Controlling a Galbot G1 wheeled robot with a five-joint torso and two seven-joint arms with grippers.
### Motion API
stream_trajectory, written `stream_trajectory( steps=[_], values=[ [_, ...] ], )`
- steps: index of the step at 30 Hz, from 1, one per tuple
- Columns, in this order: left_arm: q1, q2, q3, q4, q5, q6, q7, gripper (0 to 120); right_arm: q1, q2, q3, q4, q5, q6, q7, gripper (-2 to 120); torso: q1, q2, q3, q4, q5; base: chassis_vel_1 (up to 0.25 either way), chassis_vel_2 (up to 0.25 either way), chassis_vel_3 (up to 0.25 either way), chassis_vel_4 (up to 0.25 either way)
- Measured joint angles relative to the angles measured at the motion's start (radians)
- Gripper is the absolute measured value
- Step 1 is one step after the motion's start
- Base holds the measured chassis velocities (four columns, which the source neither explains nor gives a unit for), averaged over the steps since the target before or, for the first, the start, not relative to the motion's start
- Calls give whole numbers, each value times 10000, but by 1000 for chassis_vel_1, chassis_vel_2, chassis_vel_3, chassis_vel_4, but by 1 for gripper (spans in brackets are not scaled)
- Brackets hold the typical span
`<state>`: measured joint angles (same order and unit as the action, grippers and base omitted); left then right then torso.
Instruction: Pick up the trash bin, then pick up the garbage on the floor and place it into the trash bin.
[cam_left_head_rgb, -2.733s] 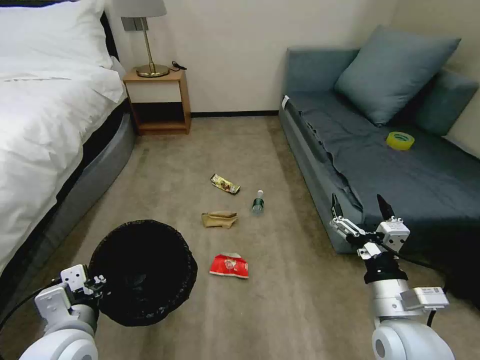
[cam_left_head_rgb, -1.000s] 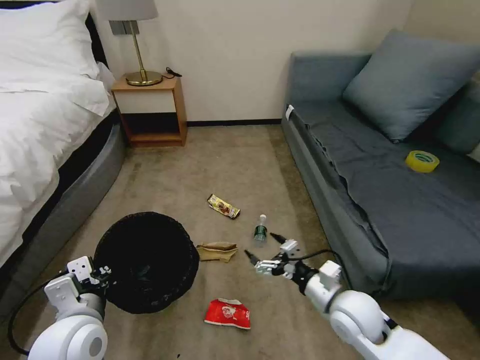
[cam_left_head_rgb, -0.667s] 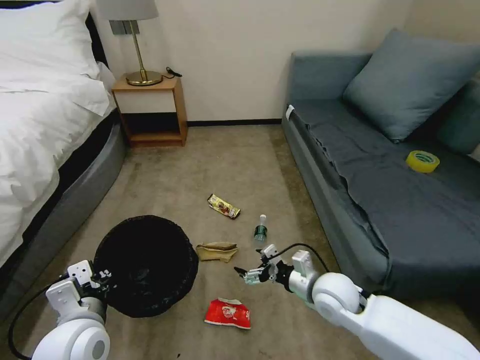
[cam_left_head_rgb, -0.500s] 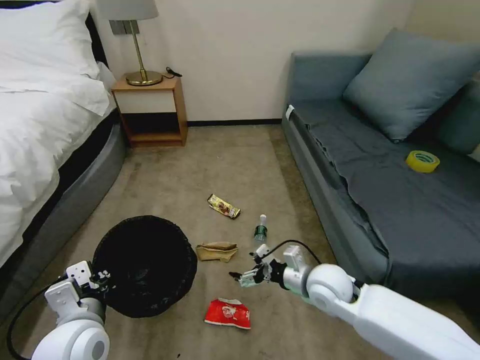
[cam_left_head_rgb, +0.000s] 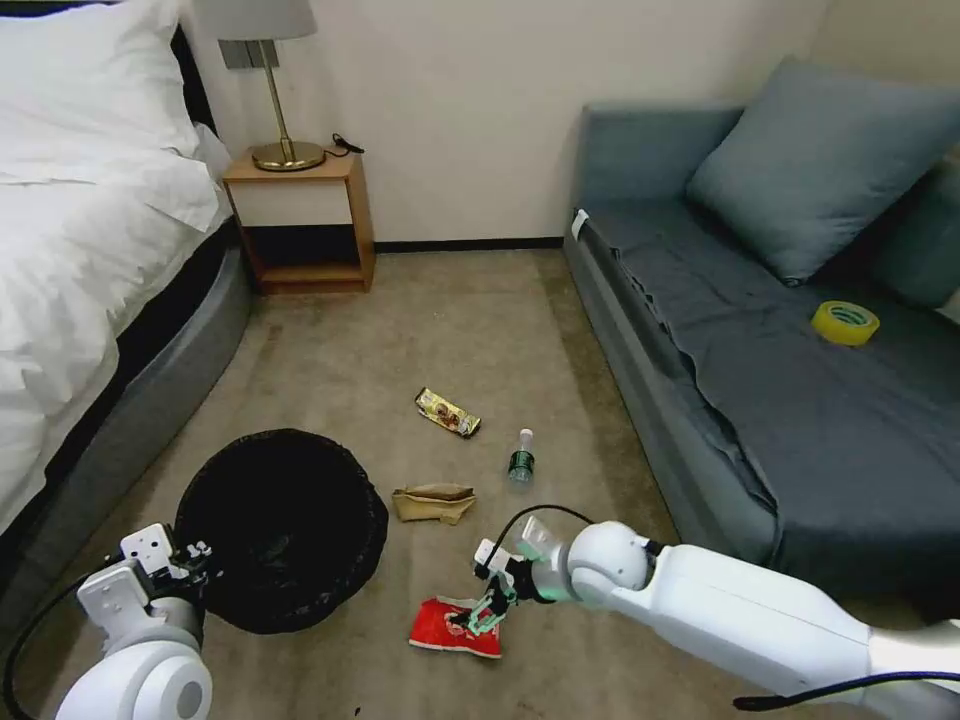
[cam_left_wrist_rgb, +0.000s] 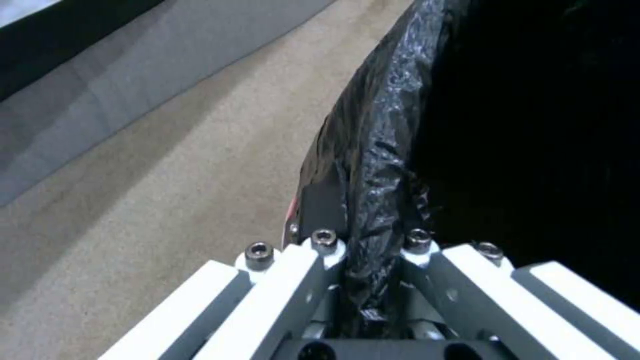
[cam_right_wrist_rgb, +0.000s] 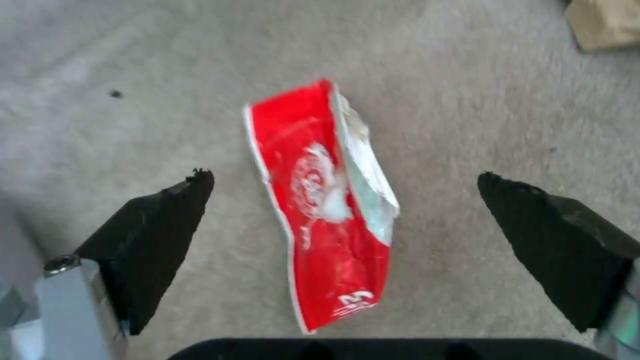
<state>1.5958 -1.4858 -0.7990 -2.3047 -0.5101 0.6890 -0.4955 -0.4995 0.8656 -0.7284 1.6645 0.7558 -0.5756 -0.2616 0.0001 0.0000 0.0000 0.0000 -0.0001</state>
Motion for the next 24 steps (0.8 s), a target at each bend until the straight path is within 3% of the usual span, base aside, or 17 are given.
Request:
stream_trajectory(
  steps=[13, 24],
  values=[
    [58, -87, -214, 93, -30, -158, 115, 3, 736, 1095, -2313, -2663, -173, 1479, 854, 100, -1, 0, 0, 0, -1, 0, 0, 0, 0],
    [-86, -105, -220, 225, -24, -190, 133, 3, 904, 1528, -2980, -3533, -321, 2055, 970, 100, 0, -1, 0, -1, 0, 0, 0, 0, 0]
  ],
)
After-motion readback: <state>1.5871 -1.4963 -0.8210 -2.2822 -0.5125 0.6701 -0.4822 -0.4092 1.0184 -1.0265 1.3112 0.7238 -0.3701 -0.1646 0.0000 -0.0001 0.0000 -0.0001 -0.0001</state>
